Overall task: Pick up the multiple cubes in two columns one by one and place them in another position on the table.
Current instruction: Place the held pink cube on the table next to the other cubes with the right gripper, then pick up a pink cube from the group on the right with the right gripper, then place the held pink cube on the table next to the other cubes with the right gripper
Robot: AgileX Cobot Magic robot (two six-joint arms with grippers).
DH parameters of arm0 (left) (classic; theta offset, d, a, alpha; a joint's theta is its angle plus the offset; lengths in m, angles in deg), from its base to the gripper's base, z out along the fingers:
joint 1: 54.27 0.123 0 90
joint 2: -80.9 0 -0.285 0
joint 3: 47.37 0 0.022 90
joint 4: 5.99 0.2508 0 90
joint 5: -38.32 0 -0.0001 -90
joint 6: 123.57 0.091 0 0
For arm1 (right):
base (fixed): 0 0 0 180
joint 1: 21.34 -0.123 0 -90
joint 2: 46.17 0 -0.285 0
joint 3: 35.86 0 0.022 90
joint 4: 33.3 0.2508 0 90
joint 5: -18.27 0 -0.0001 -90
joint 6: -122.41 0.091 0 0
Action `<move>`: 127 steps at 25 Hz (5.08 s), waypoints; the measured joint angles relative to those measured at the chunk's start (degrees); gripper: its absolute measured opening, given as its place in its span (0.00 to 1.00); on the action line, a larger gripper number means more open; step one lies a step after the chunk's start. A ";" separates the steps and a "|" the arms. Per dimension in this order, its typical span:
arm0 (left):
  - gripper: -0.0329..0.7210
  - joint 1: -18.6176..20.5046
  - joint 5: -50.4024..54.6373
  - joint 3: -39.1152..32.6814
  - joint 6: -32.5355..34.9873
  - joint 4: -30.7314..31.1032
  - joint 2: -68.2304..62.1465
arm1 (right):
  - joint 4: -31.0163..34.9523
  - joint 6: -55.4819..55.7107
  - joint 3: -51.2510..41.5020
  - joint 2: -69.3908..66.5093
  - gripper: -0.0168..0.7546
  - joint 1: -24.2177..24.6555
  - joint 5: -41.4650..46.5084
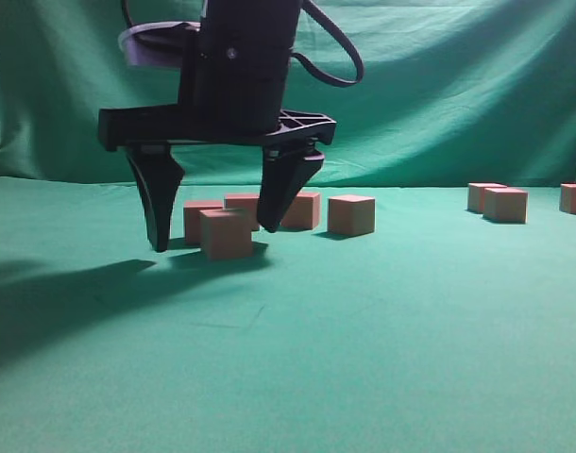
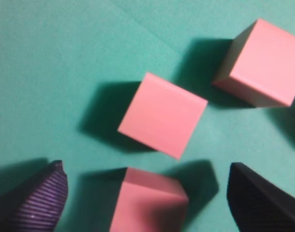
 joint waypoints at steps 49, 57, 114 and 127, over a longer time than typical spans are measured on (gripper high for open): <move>0.04 0.00 0.00 0.00 0.00 0.00 0.00 | -5.57 2.75 -15.28 15.30 0.74 44.04 8.73; 0.04 0.00 0.00 0.00 0.00 0.00 0.00 | -2.28 -1.16 -9.32 8.52 0.74 46.20 6.15; 0.04 0.00 0.00 0.00 0.00 0.00 0.00 | 12.06 -37.41 -8.32 15.55 0.37 5.86 13.31; 0.04 0.00 0.00 0.00 0.00 0.00 0.00 | 12.27 -38.61 -8.32 10.31 0.37 5.64 7.21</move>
